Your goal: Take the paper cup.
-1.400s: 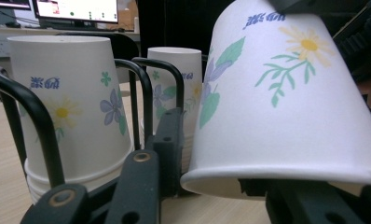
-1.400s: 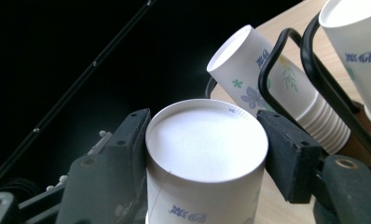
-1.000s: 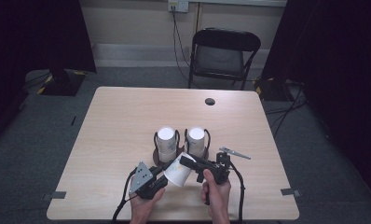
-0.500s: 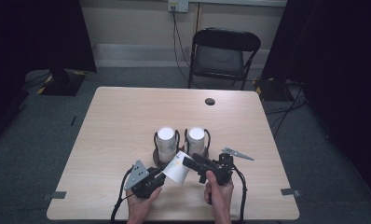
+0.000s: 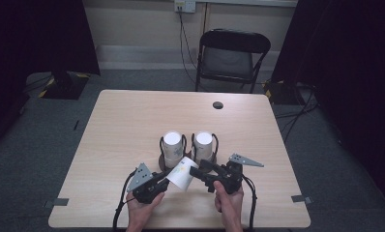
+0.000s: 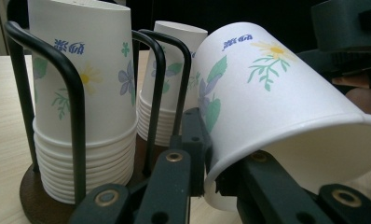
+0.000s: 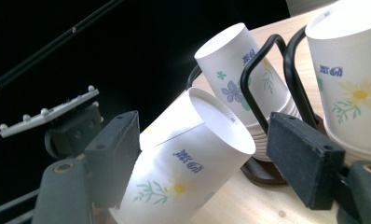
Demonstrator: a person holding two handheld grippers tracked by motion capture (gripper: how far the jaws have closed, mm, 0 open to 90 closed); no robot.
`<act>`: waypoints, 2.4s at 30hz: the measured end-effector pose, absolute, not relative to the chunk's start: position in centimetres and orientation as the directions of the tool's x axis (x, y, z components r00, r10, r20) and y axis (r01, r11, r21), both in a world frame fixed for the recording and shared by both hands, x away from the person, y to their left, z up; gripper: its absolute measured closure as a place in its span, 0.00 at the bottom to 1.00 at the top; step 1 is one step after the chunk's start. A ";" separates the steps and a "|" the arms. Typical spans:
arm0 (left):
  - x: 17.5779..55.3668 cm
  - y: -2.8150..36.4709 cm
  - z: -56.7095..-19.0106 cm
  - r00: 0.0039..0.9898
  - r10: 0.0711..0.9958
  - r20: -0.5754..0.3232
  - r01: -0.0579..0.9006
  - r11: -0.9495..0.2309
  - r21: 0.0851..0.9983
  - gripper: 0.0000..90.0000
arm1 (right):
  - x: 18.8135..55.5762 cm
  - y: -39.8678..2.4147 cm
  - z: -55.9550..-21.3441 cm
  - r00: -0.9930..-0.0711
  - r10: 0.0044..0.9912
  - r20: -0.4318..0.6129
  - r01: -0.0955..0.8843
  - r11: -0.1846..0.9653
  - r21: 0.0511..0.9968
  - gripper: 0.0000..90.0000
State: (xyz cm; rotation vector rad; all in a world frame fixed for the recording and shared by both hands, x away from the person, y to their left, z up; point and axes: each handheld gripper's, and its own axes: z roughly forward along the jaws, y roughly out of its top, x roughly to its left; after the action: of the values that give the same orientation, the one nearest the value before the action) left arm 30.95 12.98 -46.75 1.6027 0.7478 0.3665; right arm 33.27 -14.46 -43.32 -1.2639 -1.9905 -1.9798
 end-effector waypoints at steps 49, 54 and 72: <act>34.1 11.7 -43.1 0.913 0.397 -0.092 0.306 -0.519 0.799 0.95 | 30.4 -12.4 -41.6 -0.913 0.407 -0.028 0.148 0.392 0.908 0.28; 34.3 11.5 -43.0 0.917 0.382 -0.112 0.321 -0.543 0.776 0.95 | 30.3 -11.9 -42.0 -0.921 0.381 -0.087 0.109 0.465 0.878 0.22; 35.1 11.7 -42.8 0.891 0.402 -0.213 0.408 -0.498 0.765 0.98 | 30.0 -9.4 -43.6 -0.917 0.345 -0.198 0.044 0.582 0.812 0.13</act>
State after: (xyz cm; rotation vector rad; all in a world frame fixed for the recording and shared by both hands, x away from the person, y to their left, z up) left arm 35.13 11.70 -42.76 2.1469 0.5803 -0.0077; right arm 30.05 -9.38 -43.60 -0.3944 -3.0856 -1.5667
